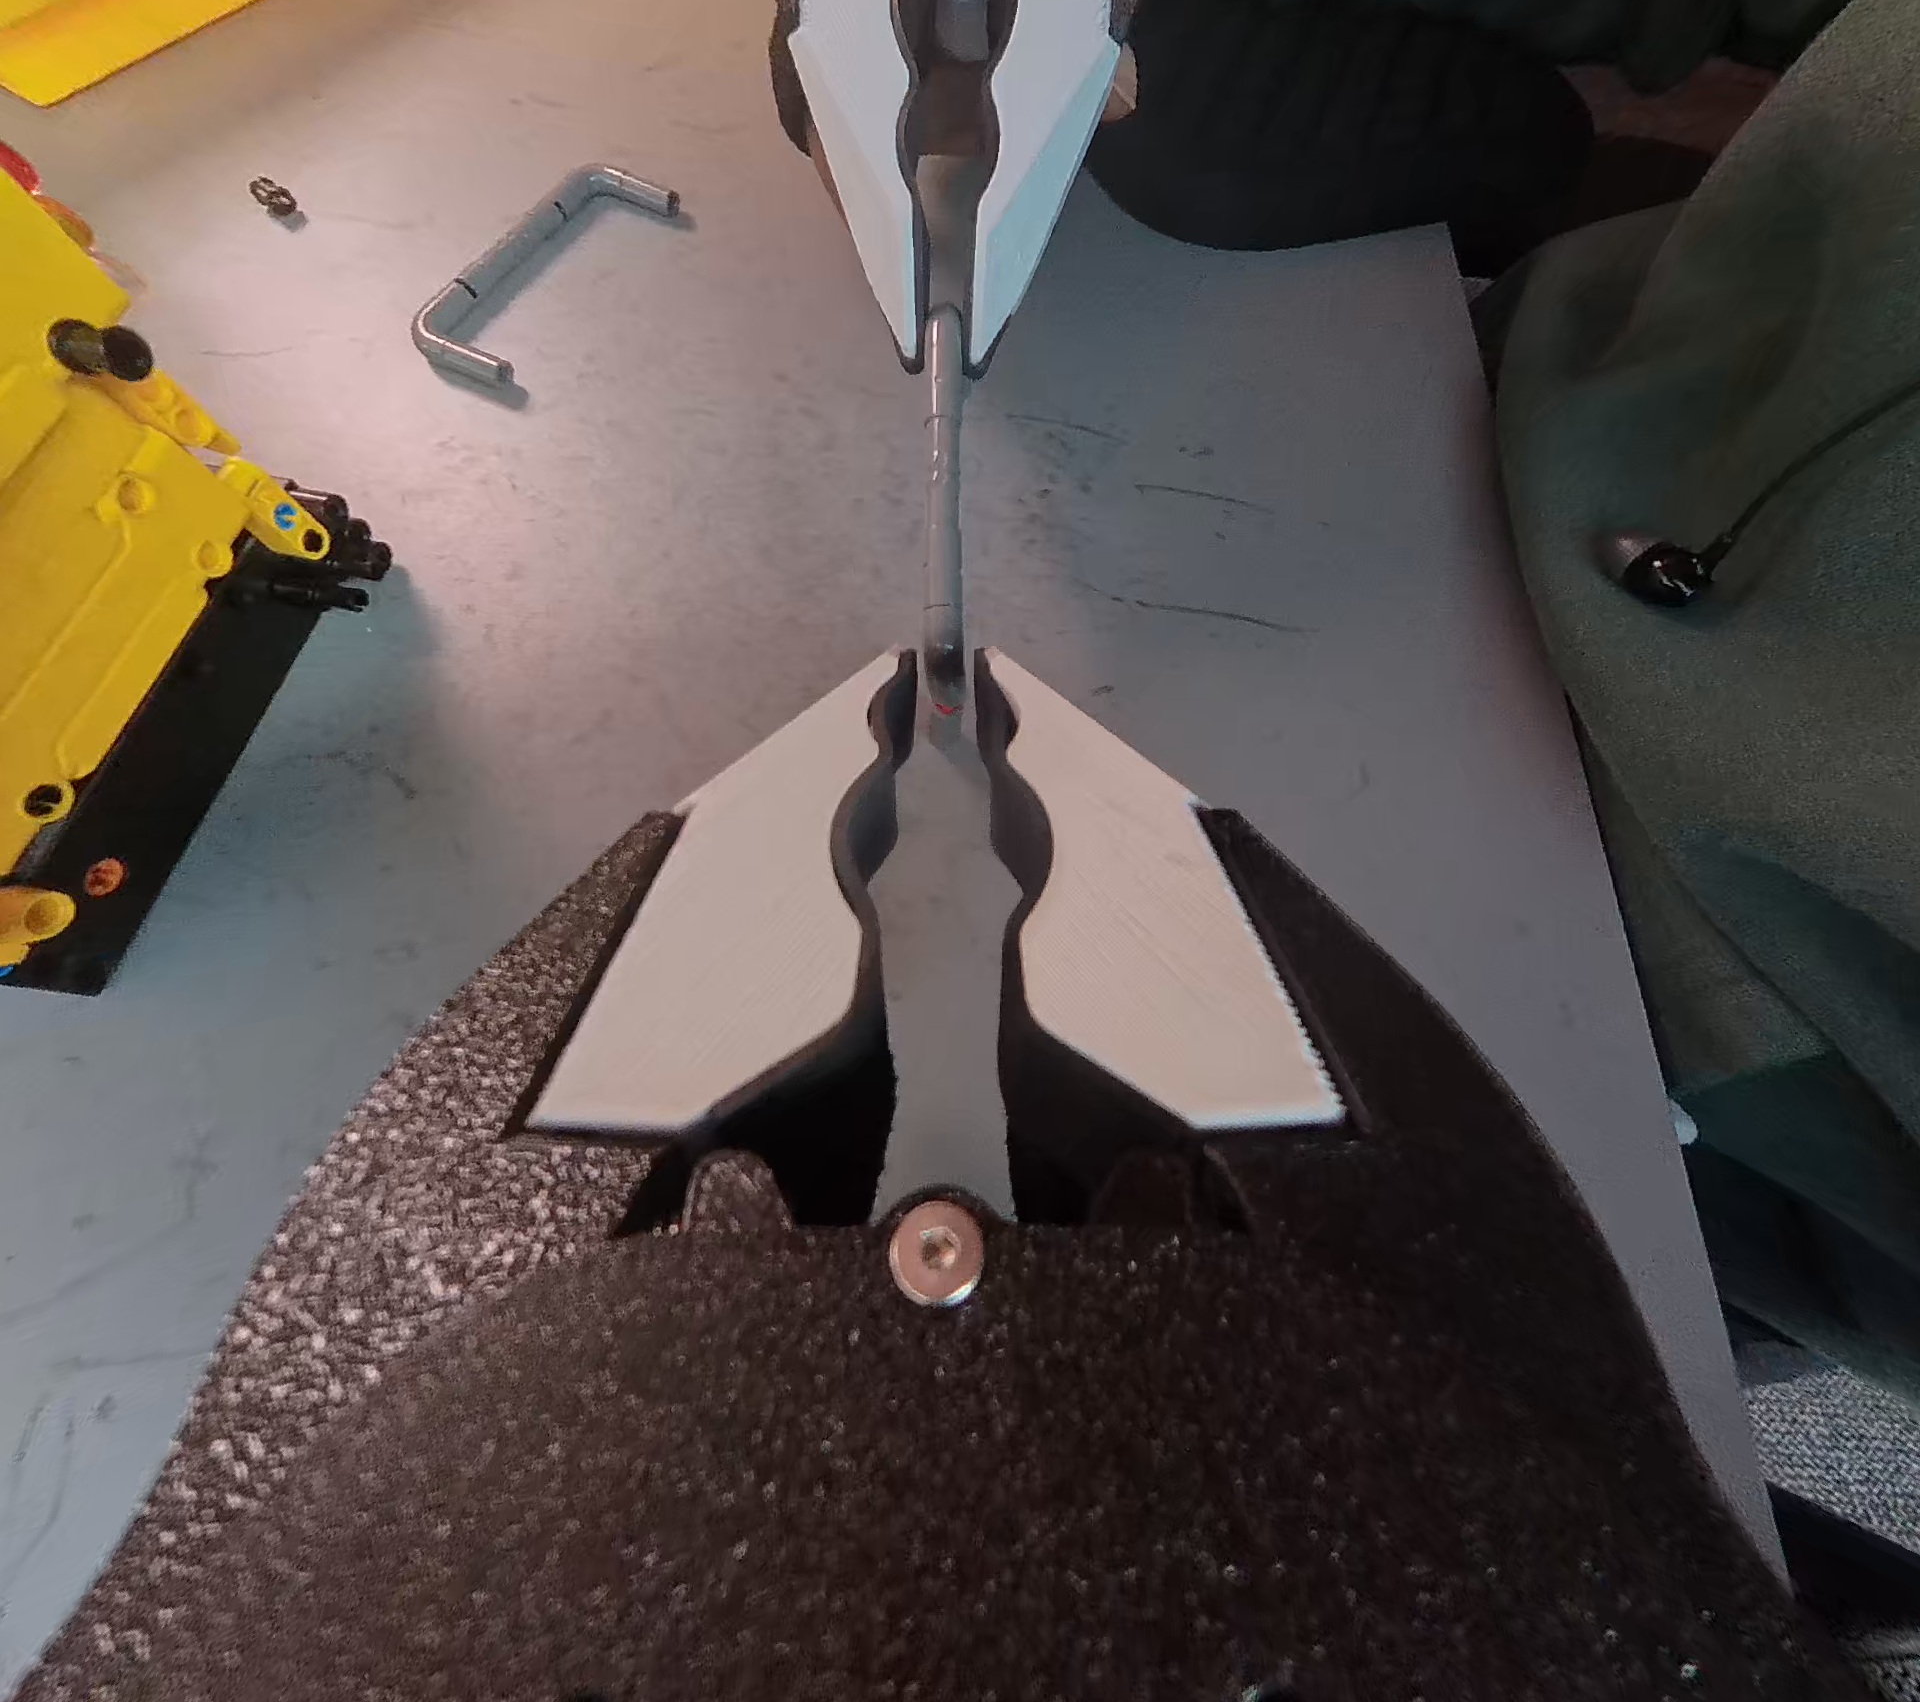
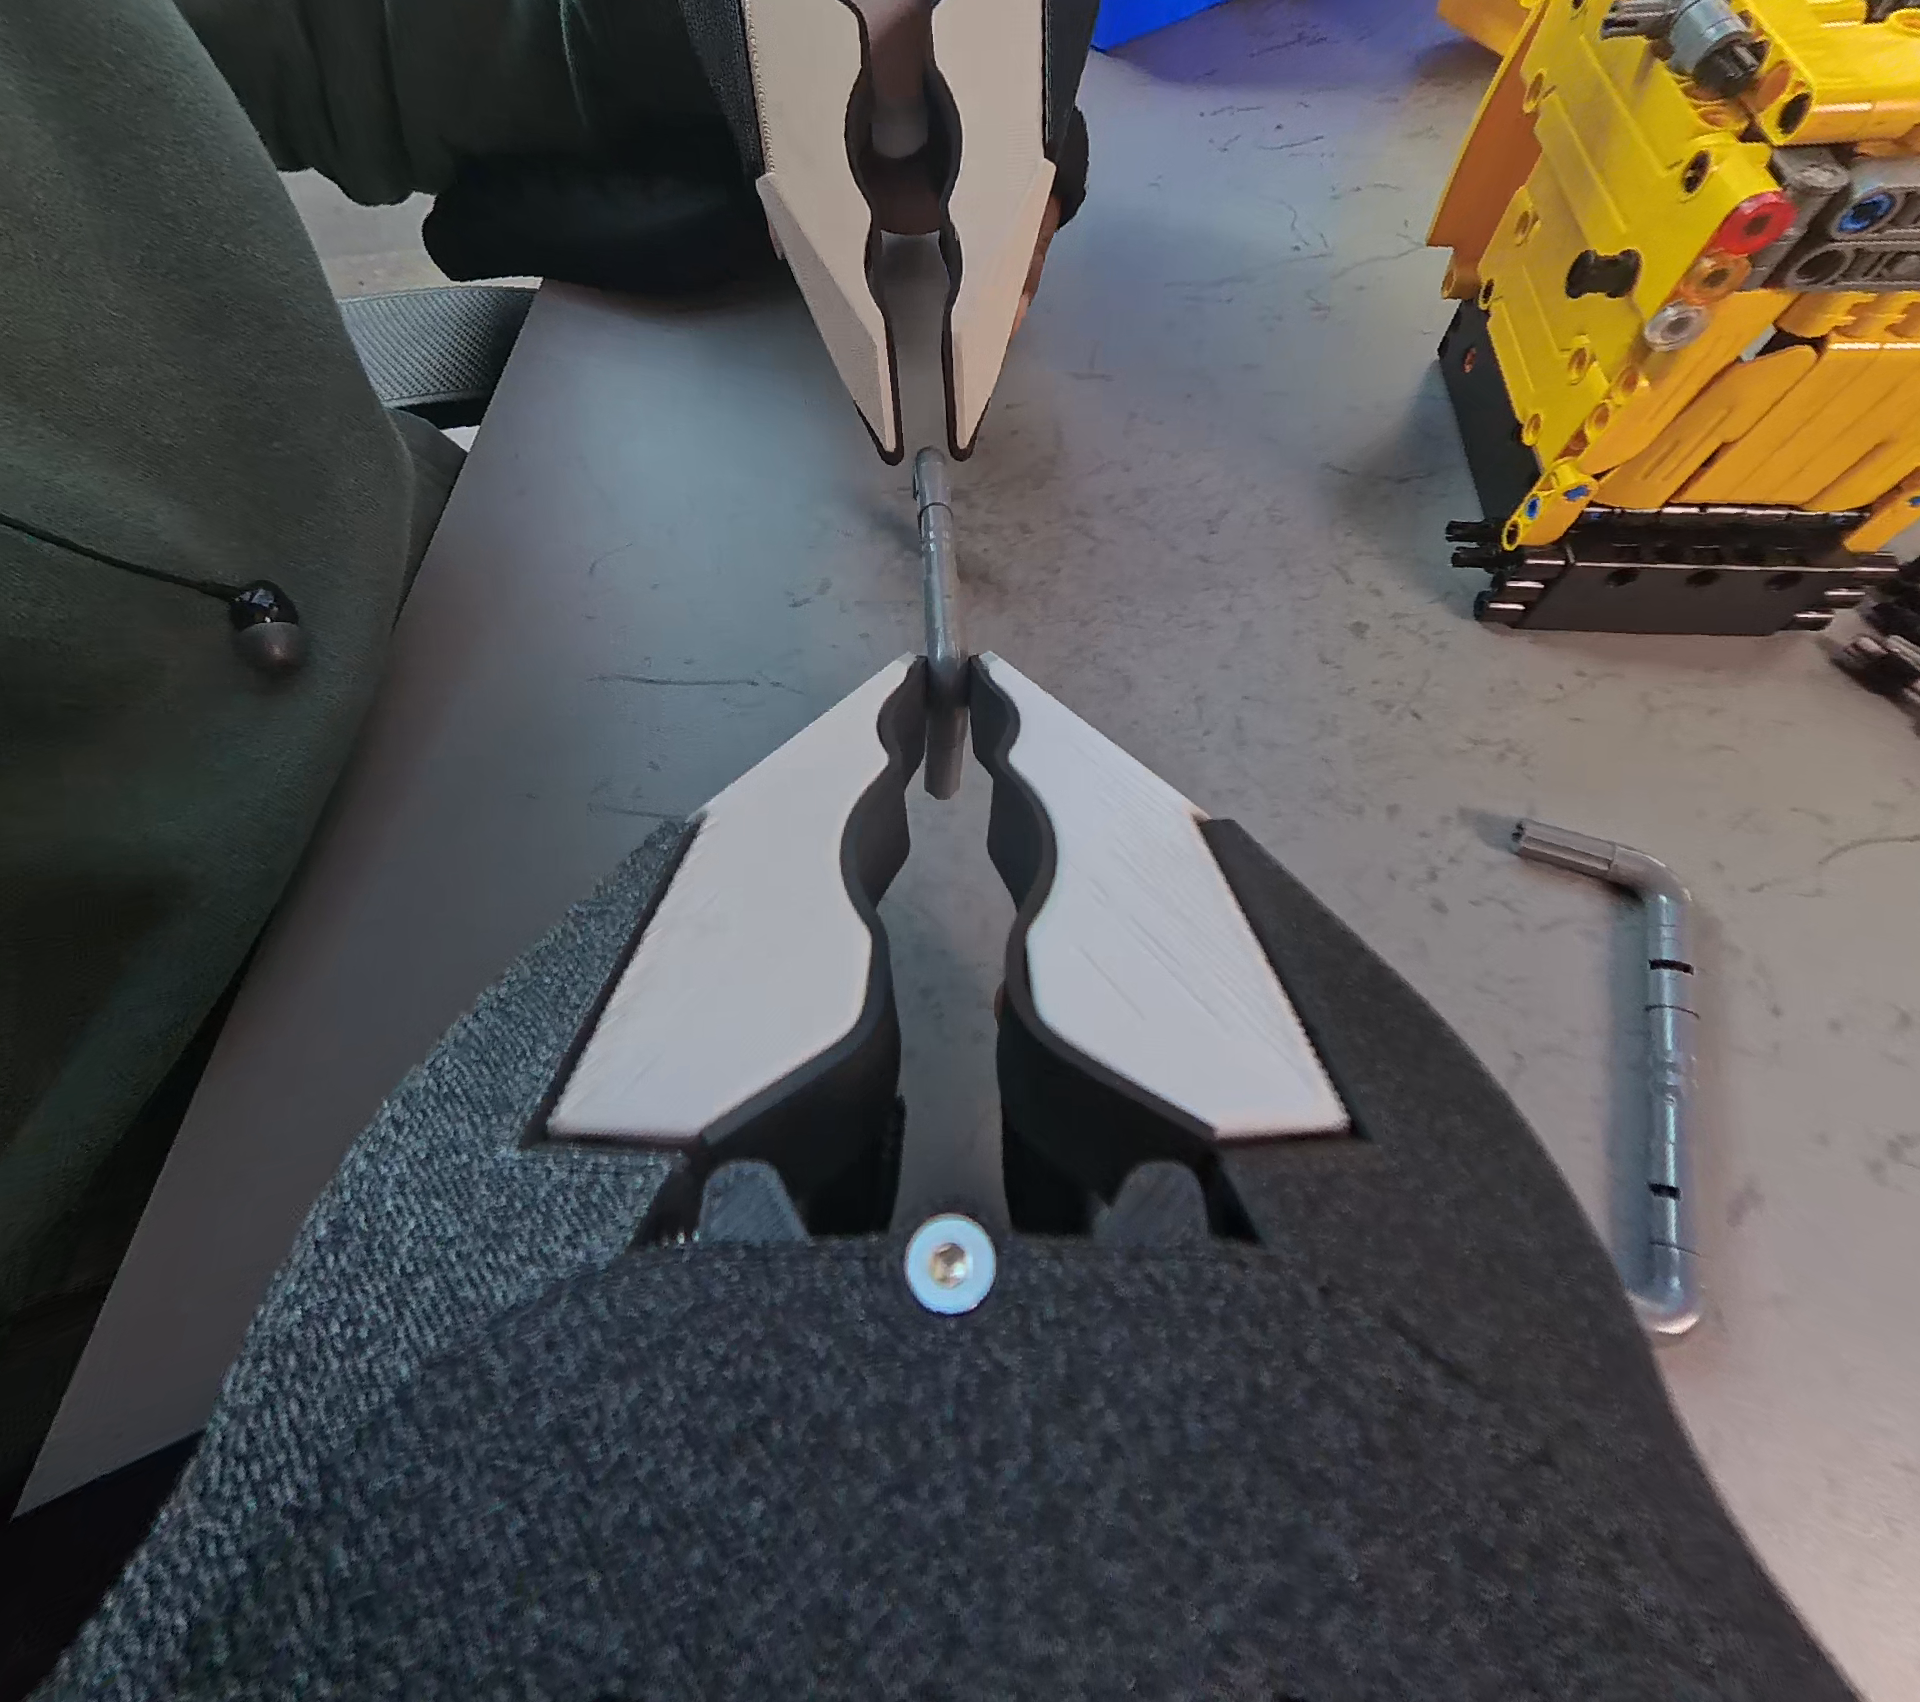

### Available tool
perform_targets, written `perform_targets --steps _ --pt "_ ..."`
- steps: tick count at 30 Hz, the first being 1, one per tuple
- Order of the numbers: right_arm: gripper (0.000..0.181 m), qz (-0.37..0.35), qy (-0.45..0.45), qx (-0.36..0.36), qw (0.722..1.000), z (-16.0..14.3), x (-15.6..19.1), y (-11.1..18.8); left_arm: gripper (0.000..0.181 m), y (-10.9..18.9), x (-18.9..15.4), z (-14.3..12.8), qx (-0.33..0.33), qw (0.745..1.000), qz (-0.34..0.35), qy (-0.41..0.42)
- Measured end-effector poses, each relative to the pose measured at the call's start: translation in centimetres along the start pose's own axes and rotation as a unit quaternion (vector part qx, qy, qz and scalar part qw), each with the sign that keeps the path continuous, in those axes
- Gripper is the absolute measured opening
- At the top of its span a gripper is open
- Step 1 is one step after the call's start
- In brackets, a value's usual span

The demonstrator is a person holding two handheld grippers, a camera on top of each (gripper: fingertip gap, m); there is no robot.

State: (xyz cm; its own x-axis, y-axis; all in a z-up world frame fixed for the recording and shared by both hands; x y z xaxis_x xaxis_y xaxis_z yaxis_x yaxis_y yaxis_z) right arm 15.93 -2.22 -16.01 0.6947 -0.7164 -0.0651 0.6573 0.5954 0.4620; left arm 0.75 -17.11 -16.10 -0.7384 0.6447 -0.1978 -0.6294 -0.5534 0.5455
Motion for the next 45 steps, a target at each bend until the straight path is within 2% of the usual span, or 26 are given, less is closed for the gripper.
perform_targets --steps 13,25,41,45 --pt "0.007 0.003 0.021 0.032 0.999 -0.4 0.5 -0.4 0.006 -0.4 -0.7 0.1 0.03 0.996 0.044 -0.067" --pt "0.007 0.005 0.017 0.035 0.999 -0.4 0.6 -0.4 0.006 -0.5 -0.2 -0.5 0.009 0.999 0.019 -0.036" --pt "0.007 0.025 -0.016 -0.011 0.999 0.4 0.4 0.1 0.006 -0.5 0.2 -0.5 0.012 1.0 0.002 -0.01" --pt "0.007 0.023 -0.012 -0.004 1.0 0.6 0.5 0.3 0.006 -0.8 0.3 -0.4 0.018 1.0 -0.001 -0.006"
Point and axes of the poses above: each gripper's, where its closed fingertips meet, y back along the fingers, z out of its top, x = y × z across the jaws, the point moved 9 cm from there along y, back along the fingers, and after that the axes turned 9 degrees about y, right-handed, at the moved point
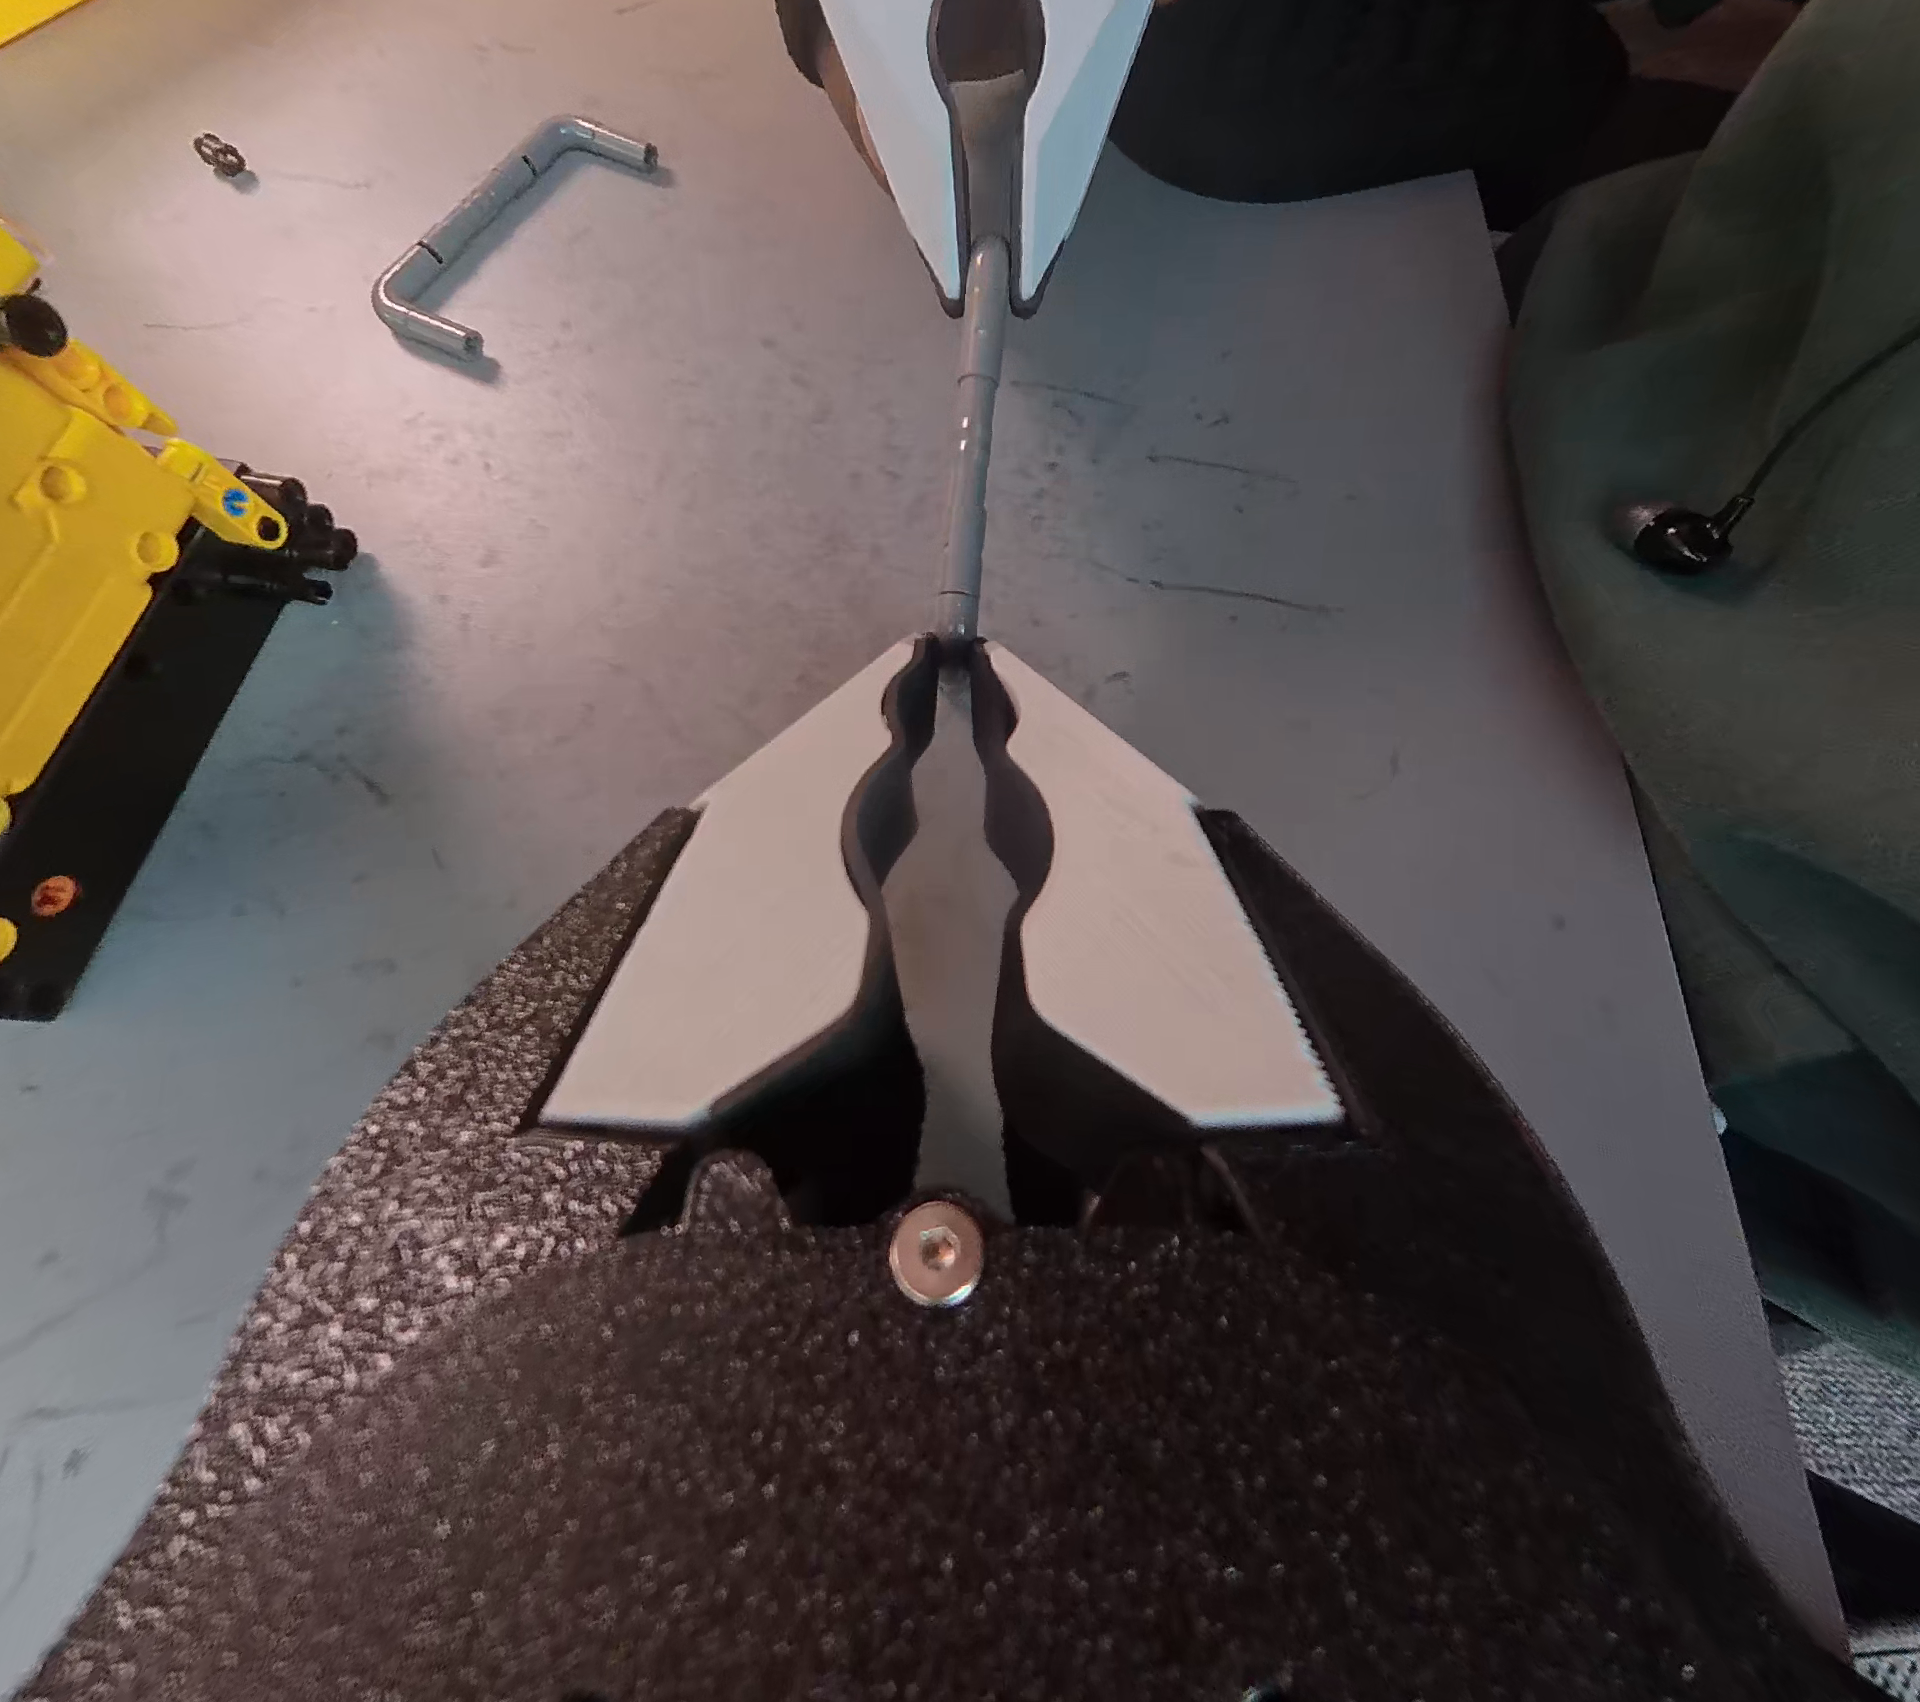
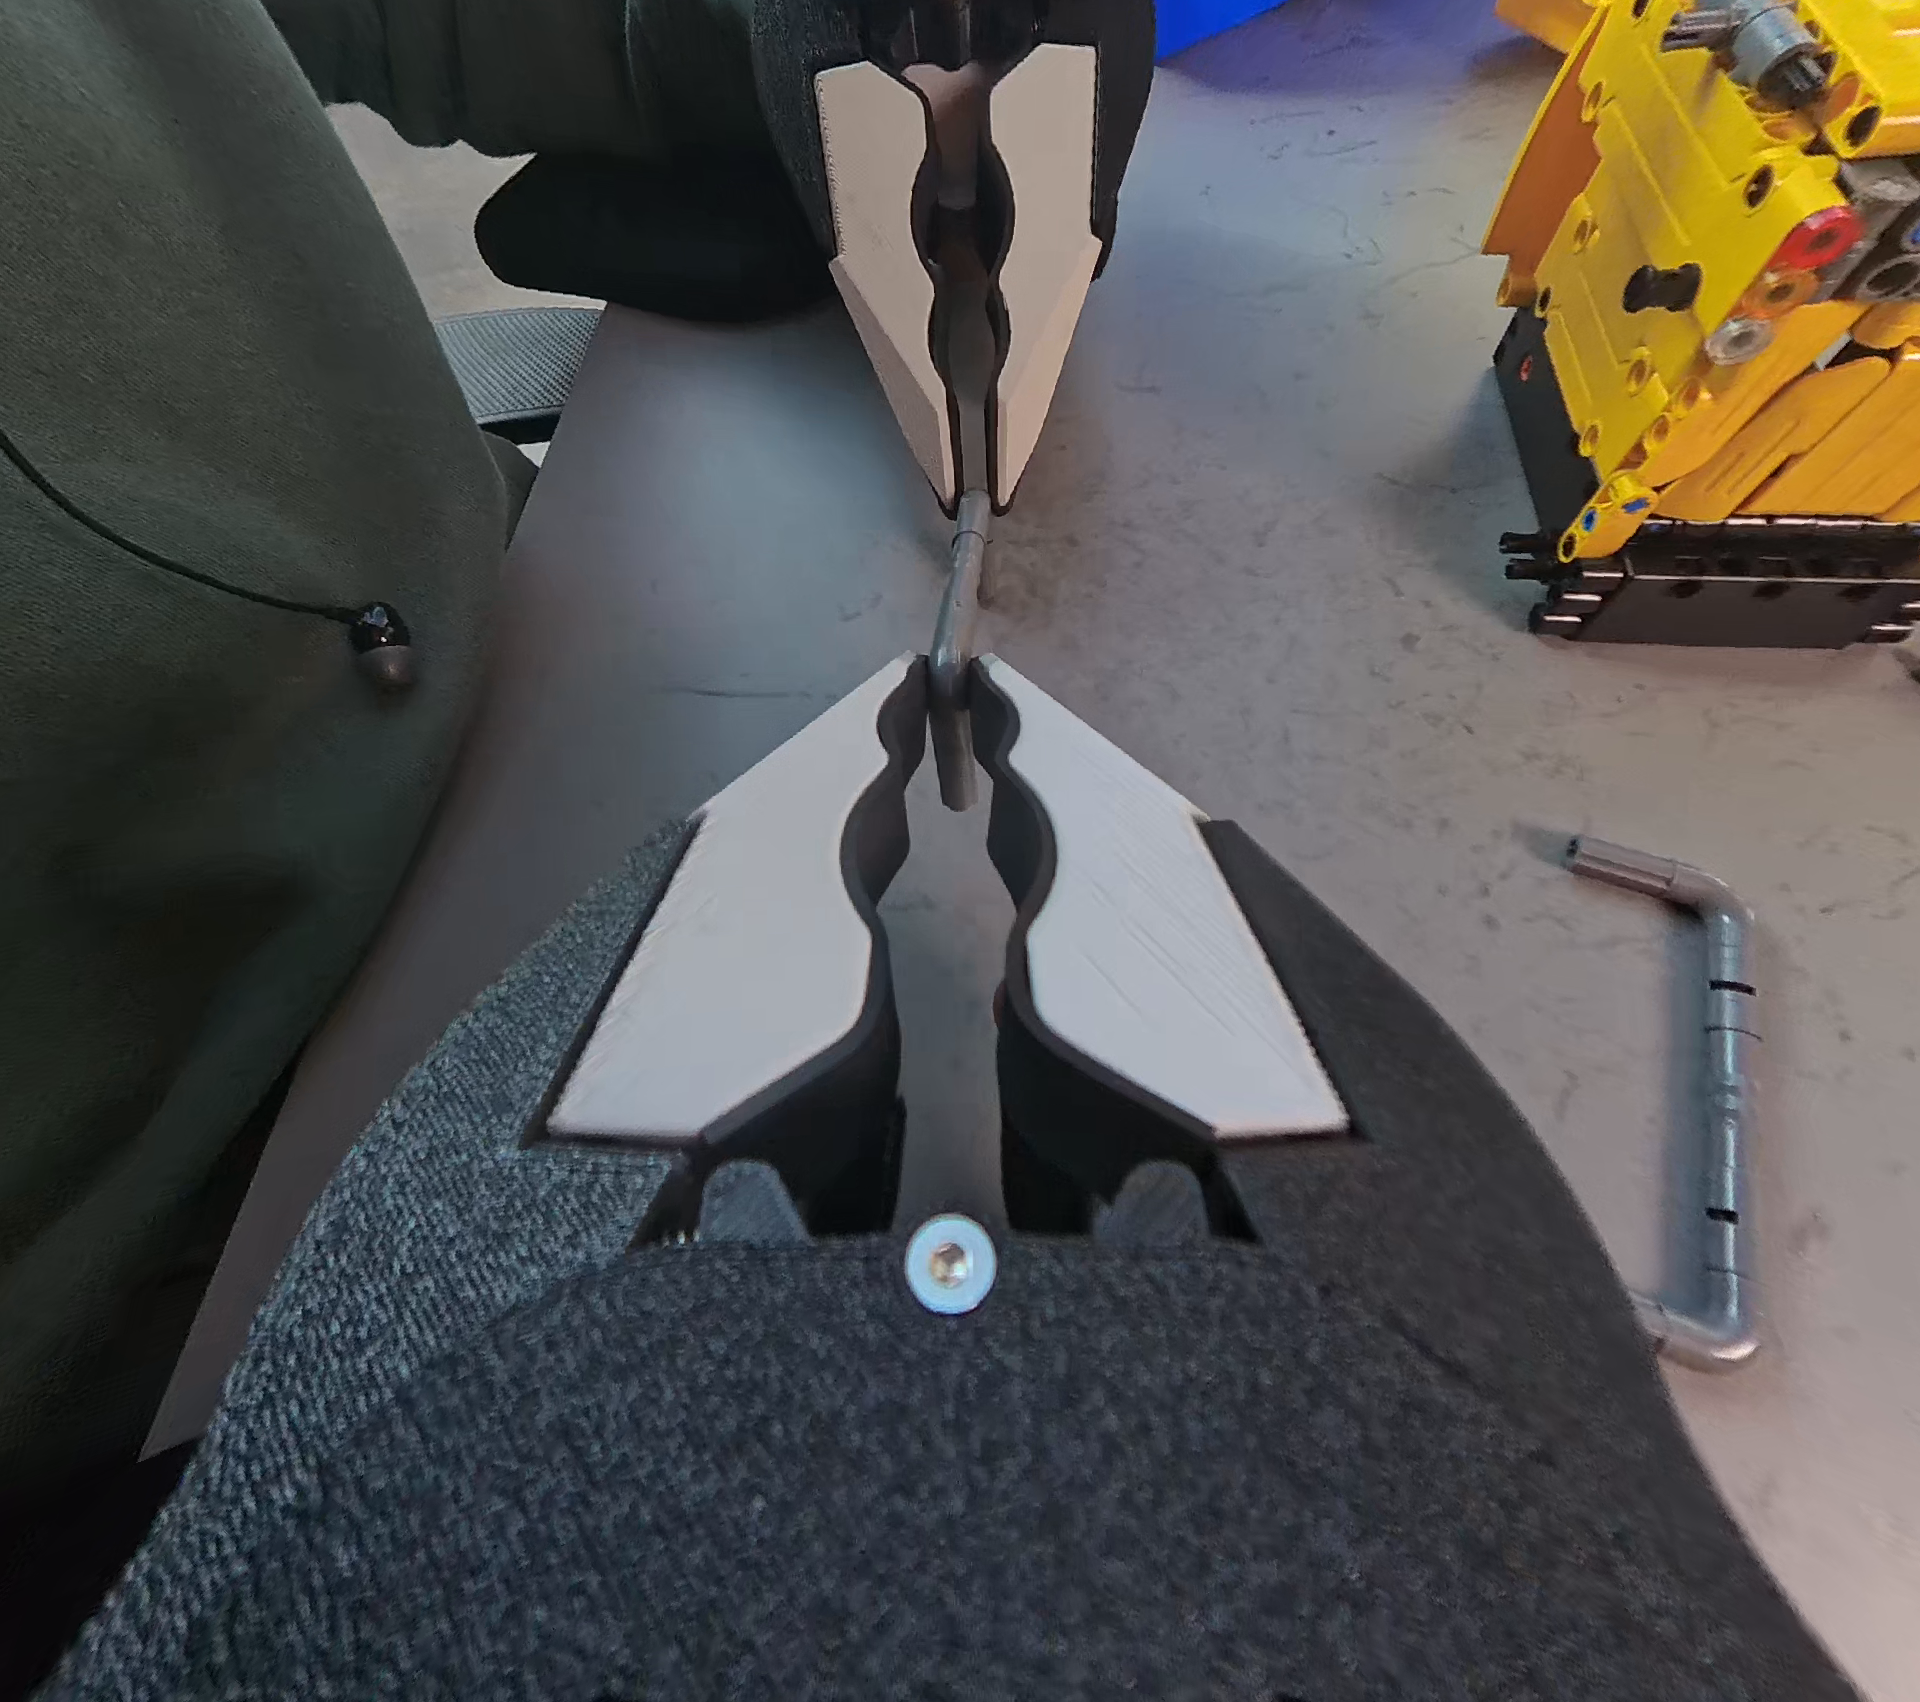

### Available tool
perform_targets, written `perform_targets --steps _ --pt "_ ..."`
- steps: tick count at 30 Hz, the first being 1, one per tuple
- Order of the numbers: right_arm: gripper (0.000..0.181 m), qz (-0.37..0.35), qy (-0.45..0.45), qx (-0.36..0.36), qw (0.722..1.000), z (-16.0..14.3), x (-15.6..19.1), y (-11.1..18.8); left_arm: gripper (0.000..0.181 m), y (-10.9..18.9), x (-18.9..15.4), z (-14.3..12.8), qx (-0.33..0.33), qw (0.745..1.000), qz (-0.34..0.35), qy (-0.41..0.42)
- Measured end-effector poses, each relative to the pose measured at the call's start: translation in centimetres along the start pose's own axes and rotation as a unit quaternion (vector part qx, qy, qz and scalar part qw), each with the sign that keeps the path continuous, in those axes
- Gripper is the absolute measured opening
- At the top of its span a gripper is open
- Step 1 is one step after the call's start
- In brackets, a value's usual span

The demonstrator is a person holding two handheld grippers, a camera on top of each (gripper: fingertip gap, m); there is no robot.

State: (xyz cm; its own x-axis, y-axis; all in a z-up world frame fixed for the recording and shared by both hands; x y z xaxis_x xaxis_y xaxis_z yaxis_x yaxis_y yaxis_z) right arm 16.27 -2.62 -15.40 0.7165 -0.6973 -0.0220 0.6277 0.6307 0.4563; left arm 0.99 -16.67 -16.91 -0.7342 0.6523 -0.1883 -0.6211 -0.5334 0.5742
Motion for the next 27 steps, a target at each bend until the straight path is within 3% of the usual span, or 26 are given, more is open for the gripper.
perform_targets --steps 6,18,21,24,27 --pt "0.007 0.0 -0.004 0.074 0.997 -2.0 0.0 0.2 0.006 -1.1 0.0 0.8 0.004 1.0 -0.012 0.005" --pt "0.008 -0.011 0.008 0.09 0.996 -1.9 0.1 0.2 0.006 -1.2 -0.2 0.9 0.0 1.0 -0.003 -0.012" --pt "0.02 -0.029 0.039 0.091 0.995 -1.1 0.3 0.0 0.008 -1.3 0.0 1.0 0.001 1.0 0.014 -0.01" --pt "0.026 -0.053 0.086 0.095 0.99 0.4 0.4 -1.2 0.012 -2.0 -0.3 0.3 0.052 0.998 0.025 -0.039" --pt "0.012 -0.039 0.102 0.14 0.984 0.3 0.4 -2.9 0.01 -1.8 -0.6 0.8 0.023 0.999 0.026 -0.042"
Point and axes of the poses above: each gripper's, where its closed fingertips meet, y back along the fingers, z out of its top, x = y × z across the jaws, the point moved 9 cm from there along y, back along the fingers, and after that the axes turned 9 degrees about y, right-handed, at the moved point
